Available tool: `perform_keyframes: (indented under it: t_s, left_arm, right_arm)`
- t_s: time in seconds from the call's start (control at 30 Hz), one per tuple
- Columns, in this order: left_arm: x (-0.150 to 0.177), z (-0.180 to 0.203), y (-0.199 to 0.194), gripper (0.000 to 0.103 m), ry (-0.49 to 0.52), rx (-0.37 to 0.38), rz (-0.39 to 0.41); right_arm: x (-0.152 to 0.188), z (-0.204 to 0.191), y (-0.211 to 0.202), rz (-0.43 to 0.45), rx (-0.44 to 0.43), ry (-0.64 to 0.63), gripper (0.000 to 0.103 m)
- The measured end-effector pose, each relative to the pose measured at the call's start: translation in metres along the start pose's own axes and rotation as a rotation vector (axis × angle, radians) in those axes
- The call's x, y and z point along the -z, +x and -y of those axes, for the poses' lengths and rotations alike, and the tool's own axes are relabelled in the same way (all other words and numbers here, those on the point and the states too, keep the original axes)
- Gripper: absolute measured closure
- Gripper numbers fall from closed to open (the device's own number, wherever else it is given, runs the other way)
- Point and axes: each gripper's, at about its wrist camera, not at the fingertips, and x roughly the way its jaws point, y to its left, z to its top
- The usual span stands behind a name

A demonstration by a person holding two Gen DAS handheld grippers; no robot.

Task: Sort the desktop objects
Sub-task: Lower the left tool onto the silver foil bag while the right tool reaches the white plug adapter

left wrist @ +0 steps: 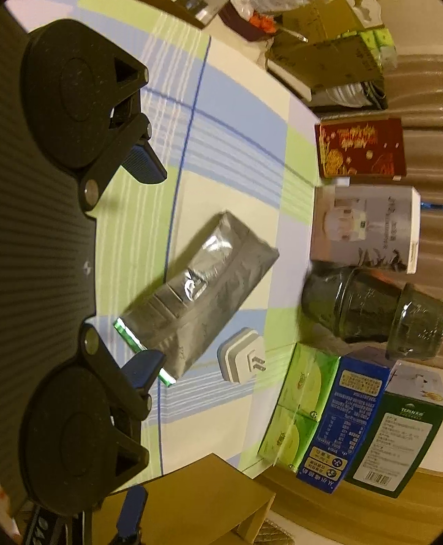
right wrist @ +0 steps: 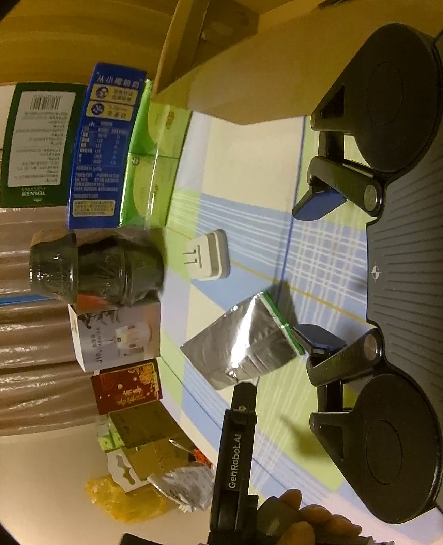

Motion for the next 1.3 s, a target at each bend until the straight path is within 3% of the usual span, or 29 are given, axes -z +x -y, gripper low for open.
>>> perform_keyframes:
  t_s: [0.13,0.4,0.67,0.77,0.83,0.9,1.0,1.23,1.3]
  left_arm:
    - [-0.011,0.006,0.017,0.001,0.006,0.002,0.007]
    - [-0.027,0.017,0.057,0.001,-0.088,0.013,-0.024]
    - [-0.031,0.034,0.093,0.001,-0.039,-0.016,-0.065]
    - [-0.027,0.028,0.097,0.000,0.002,0.006,-0.092]
    - [-0.028,0.023,0.093,0.004,0.059,0.006,-0.091]
    - [-0.030,0.015,0.088,0.023,0.105,-0.005,-0.078]
    - [-0.032,0.001,0.086,0.024,0.139,-0.048,-0.060]
    - [-0.034,-0.015,0.089,0.022,0.155,0.002,-0.021]
    - [-0.034,-0.019,0.090,0.029,0.132,0.016,-0.029]
  right_arm:
    - [-0.002,0.004,0.016,-0.017,0.027,-0.002,0.037]
    - [0.002,0.014,0.039,-0.064,0.044,0.001,0.037]
    - [0.008,0.020,0.045,-0.077,0.046,0.025,0.037]
    - [0.004,0.020,0.047,-0.060,0.046,0.038,0.037]
    - [-0.001,0.018,0.049,-0.041,0.044,0.045,0.037]
    - [-0.008,0.015,0.052,-0.023,0.041,0.045,0.037]
    - [-0.019,0.009,0.062,0.003,0.041,0.026,0.037]
    - [-0.043,0.012,0.099,0.057,0.064,-0.025,0.037]
    - [-0.047,0.016,0.111,0.059,0.058,-0.036,0.037]
